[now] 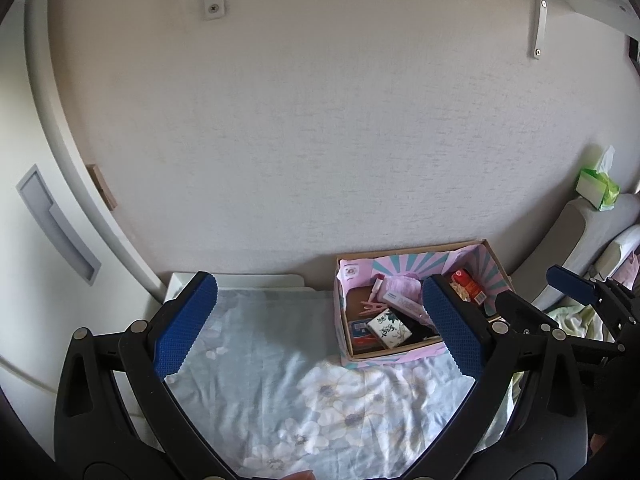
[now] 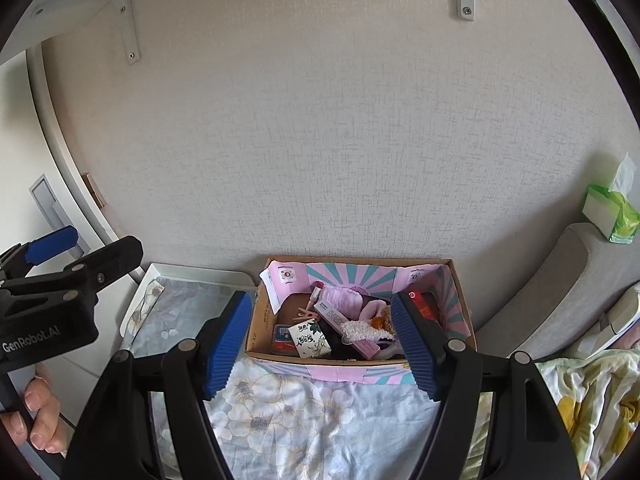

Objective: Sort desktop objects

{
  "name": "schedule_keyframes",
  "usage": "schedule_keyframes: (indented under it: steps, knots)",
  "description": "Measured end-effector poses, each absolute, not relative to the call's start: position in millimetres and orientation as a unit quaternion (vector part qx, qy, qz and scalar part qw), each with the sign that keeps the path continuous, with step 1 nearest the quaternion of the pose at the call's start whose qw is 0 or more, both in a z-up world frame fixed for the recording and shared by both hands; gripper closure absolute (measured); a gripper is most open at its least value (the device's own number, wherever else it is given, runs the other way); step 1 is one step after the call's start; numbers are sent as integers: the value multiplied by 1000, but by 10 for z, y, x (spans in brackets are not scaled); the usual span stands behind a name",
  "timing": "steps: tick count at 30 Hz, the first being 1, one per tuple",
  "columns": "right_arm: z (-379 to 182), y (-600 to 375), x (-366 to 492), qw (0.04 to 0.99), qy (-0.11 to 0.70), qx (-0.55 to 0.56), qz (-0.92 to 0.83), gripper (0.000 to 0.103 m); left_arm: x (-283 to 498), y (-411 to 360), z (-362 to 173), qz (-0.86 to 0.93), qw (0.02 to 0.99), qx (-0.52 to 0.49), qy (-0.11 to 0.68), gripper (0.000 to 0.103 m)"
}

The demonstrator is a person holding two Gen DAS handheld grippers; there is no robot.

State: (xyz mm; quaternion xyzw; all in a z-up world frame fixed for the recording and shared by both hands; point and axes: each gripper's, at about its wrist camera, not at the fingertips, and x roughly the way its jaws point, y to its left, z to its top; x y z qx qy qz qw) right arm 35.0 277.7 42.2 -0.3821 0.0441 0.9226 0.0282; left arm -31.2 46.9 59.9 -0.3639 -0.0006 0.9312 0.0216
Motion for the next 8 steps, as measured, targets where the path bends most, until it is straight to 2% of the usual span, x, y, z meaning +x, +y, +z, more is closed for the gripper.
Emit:
schedule_keyframes:
  steps: [8]
  knots:
    - [411, 2773, 364, 30, 44, -386, 921, 35, -282, 478, 590, 932, 17, -363, 4, 1]
